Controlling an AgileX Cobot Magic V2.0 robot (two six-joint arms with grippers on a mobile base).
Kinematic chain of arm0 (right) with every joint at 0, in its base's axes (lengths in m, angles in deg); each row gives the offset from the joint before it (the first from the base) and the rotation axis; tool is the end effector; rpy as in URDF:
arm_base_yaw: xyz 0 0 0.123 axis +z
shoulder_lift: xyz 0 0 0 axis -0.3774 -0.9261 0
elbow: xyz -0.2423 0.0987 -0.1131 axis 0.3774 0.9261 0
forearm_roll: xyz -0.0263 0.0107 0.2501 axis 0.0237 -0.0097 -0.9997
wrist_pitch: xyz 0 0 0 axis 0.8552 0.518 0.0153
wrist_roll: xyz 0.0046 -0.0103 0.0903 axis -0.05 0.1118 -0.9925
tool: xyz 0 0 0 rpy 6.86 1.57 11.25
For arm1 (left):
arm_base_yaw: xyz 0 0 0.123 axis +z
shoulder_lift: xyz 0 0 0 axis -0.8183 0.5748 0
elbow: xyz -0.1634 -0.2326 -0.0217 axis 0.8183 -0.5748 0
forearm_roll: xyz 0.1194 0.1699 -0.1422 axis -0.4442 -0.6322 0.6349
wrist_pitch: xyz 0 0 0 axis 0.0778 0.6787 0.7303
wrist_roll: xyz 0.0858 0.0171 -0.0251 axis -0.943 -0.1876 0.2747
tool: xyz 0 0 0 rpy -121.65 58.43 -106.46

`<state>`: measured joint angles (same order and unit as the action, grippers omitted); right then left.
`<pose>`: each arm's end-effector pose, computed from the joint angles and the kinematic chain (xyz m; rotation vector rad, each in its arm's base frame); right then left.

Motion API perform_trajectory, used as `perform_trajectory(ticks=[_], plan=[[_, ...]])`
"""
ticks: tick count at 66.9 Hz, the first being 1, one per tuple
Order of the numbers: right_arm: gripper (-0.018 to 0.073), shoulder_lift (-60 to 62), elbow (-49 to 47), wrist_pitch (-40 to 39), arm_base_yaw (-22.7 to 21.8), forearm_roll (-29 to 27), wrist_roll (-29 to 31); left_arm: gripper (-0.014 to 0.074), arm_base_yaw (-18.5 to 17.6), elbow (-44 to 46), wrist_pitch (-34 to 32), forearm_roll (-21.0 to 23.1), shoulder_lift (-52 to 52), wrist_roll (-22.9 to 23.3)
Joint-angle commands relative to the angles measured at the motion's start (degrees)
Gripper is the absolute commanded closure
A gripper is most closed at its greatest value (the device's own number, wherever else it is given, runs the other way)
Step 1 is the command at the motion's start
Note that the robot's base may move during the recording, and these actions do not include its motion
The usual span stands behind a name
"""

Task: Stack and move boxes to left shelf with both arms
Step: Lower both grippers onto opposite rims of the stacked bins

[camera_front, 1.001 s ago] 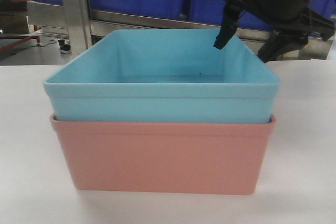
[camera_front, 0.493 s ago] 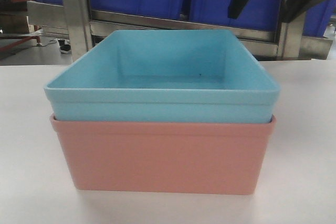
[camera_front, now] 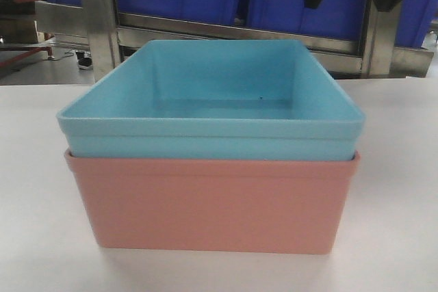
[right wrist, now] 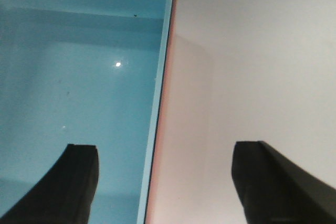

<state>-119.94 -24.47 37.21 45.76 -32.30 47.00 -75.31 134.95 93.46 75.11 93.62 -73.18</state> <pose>0.3167 0.1329 0.3416 -0.0554 2.4480 0.2749 0.2871 -0.1122 0.3721 0.3149 2.3857 -0.2860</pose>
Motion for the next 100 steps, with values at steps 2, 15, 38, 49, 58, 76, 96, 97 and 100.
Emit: perform_trajectory(ticks=[2,15,38,49,58,76,96,97,100], plan=[[0.0001,1.9,-2.28,-2.24,1.19,-0.01,0.78,0.0118,0.06,5.95,0.9,2.51,3.51,0.07],[0.0001,-1.07,-2.47,-1.79,3.17,-0.52,0.66,0.0136,-0.07,8.39,1.72,5.9,10.11,0.17],[0.0001,-7.79,-2.47,-1.27,3.51,-1.07,-1.17,0.0136,-3.91,8.4,0.08,4.21,17.89,0.17],[0.0001,-10.89,-2.47,-1.27,3.51,-1.23,-1.29,0.0136,-4.08,8.4,-0.73,3.71,21.13,0.17],[0.0001,-12.92,-2.47,-1.32,3.51,-1.28,-1.29,0.0136,-4.08,8.4,-1.15,3.71,23.22,1.25],[0.0001,-17.32,-2.47,-1.79,3.51,-1.28,-1.29,0.0136,-4.08,8.47,-1.43,4.31,26.67,1.5],[0.0016,-19.05,-2.47,-2.38,3.51,-1.28,-1.29,0.0136,-4.08,8.47,-1.53,4.31,27.9,1.5],[0.0025,-19.05,-2.47,-2.38,3.51,-1.28,-1.29,0.0136,-4.08,8.47,-1.51,4.31,27.98,1.5],[0.0061,-19.05,-2.47,-2.38,3.51,-1.28,-1.29,0.0139,-4.08,8.47,-1.51,4.31,27.98,1.5]])
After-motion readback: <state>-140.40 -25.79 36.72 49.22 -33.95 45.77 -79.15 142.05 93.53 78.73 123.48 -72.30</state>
